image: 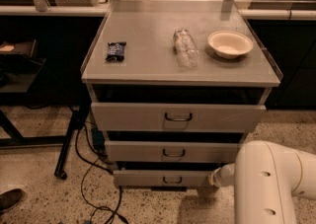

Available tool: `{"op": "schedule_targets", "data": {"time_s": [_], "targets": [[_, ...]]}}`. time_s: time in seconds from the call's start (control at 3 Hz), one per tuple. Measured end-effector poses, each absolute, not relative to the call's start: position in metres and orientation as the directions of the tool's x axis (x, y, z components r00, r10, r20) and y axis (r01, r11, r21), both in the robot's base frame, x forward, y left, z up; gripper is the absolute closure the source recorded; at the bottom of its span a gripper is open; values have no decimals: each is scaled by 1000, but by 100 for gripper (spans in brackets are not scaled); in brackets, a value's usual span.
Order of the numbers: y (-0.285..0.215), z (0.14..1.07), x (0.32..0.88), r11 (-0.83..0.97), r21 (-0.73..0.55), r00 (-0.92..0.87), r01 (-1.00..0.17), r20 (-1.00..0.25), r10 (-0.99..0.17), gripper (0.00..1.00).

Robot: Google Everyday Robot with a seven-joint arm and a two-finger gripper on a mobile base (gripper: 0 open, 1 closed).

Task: Close bottom drawer

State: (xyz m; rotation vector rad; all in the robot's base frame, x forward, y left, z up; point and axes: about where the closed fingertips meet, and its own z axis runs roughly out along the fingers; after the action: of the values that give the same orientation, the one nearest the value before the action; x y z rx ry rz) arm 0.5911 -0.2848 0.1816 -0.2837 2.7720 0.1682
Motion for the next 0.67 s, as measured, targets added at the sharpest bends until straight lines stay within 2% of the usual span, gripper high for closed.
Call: {"op": "schedule_targets", "data": {"time_s": [0.67], "targets": [[-285, 182, 591, 973, 81, -919, -216, -352, -175, 3]]}}
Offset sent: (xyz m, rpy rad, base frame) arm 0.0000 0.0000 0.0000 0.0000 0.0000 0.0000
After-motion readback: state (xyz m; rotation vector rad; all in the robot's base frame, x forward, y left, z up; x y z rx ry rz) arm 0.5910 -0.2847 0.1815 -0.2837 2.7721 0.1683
